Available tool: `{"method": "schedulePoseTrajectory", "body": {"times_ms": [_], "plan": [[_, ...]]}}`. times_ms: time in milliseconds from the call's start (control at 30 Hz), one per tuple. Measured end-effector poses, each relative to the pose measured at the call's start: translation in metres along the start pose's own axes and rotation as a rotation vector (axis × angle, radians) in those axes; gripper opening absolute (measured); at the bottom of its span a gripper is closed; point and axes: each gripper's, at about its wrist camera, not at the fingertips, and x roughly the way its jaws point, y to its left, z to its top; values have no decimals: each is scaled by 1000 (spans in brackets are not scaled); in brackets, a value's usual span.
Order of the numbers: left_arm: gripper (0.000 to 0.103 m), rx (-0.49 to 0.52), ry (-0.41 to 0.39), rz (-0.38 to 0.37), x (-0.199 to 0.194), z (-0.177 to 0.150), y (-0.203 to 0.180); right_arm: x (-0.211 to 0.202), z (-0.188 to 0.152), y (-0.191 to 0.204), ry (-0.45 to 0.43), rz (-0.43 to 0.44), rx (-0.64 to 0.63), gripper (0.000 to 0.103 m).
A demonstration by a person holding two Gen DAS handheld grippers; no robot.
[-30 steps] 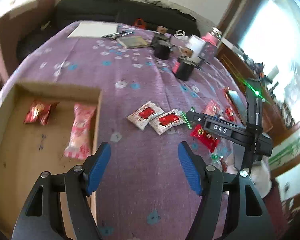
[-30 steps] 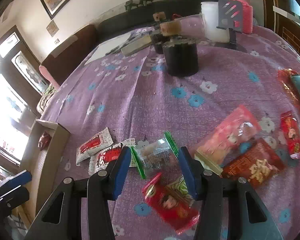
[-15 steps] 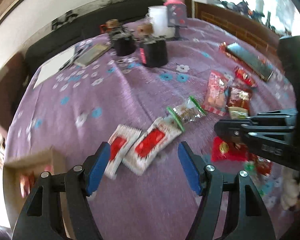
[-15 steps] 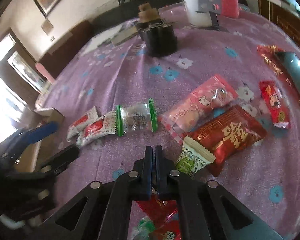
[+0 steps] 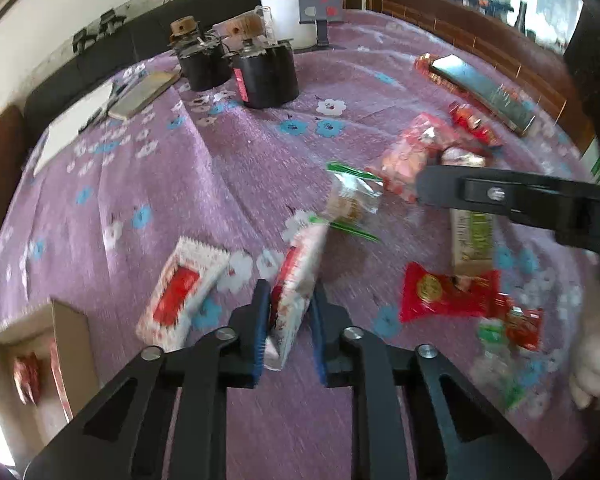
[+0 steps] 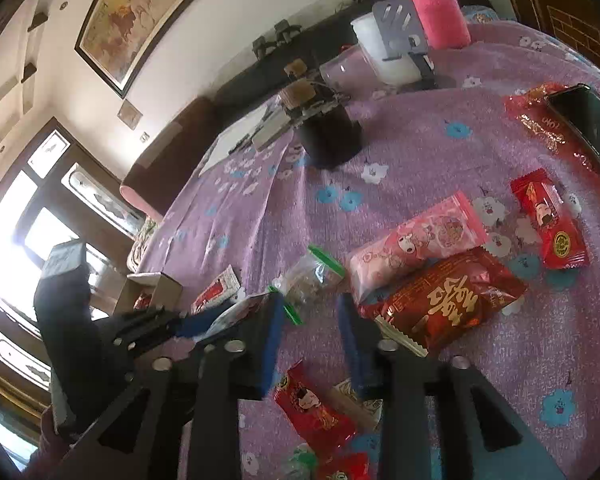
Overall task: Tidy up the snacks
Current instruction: 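Grasp a clear green-edged packet with the right tool while the left grasps a white-red packet, then carry both packets to the box and open both tools to release them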
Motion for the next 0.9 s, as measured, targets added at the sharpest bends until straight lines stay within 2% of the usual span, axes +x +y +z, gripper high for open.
{"method": "schedulePoseTrajectory", "body": {"times_ms": [333,533,600,767,833,900], "plan": [[10,-119,-108,-124,-64,-40,17,9,-5,1,17,-11,-7,36],[10,-189,-170,-149,-103,-75,38,18,9,4,89,19,93,38],[10,-214,-182,-147,-111,-84,47,29,16,11,125,-30,88,38],[10,-285,-191,-123,-120,-108,75,62,27,30,179,-227,70,38],[10,-316,-192,-111,-122,-118,87,70,28,35,174,-272,74,48],[10,-346,-197,-98,-126,-127,100,75,27,43,158,-326,50,48]]}}
